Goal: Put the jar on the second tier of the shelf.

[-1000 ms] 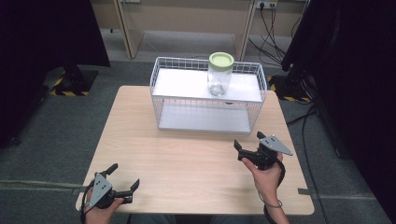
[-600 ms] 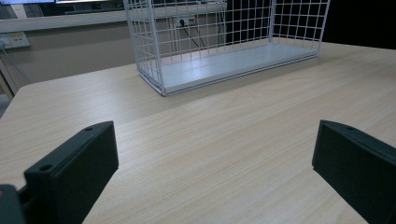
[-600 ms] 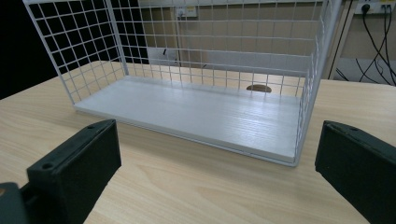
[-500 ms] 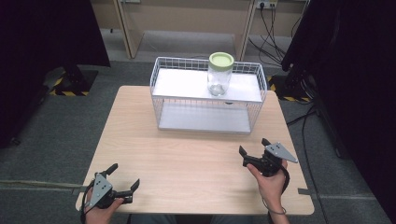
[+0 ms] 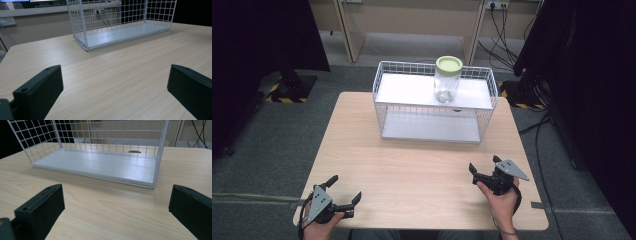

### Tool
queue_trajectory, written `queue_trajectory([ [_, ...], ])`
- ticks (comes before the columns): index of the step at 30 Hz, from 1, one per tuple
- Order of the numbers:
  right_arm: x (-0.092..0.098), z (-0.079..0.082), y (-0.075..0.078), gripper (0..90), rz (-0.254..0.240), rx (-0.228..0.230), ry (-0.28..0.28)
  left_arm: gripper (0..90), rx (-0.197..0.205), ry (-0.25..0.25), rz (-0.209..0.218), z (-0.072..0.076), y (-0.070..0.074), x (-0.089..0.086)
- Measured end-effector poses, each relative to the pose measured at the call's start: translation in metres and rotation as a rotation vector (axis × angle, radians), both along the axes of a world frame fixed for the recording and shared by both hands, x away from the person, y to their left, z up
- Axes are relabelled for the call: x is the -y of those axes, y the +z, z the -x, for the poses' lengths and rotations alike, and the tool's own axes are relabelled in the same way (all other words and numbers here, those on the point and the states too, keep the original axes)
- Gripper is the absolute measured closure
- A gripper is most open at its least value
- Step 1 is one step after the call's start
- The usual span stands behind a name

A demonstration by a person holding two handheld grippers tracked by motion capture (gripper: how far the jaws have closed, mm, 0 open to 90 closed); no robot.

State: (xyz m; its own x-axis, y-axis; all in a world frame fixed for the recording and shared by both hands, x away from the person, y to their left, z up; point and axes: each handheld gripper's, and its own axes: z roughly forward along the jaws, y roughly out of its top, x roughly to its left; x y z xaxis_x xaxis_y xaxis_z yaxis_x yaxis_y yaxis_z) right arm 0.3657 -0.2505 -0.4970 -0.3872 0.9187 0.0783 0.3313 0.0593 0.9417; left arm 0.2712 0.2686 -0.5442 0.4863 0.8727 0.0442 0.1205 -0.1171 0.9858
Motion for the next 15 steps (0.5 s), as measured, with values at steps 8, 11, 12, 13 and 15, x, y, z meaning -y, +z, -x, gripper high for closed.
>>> queue_trajectory([
  [8,0.001,0.002,-0.008,0.5,-0.003,-0.007,-0.009,0.0,-0.001,0.0,0.003,0.0,0.0,0.0],
  [11,0.001,0.002,-0.011,0.5,-0.003,-0.006,-0.013,0.0,0.0,0.0,0.003,0.0,0.0,0.0],
  [12,0.002,0.003,-0.012,0.6,-0.003,-0.006,-0.014,0.0,0.0,0.0,0.001,0.0,0.0,0.0],
  [13,0.002,0.003,-0.013,0.6,-0.001,-0.005,-0.016,0.0,0.001,0.0,0.001,0.0,0.0,0.0],
  [15,0.002,0.004,-0.015,0.6,0.005,-0.005,-0.019,0.0,0.0,0.0,0.004,0.0,0.0,0.0],
])
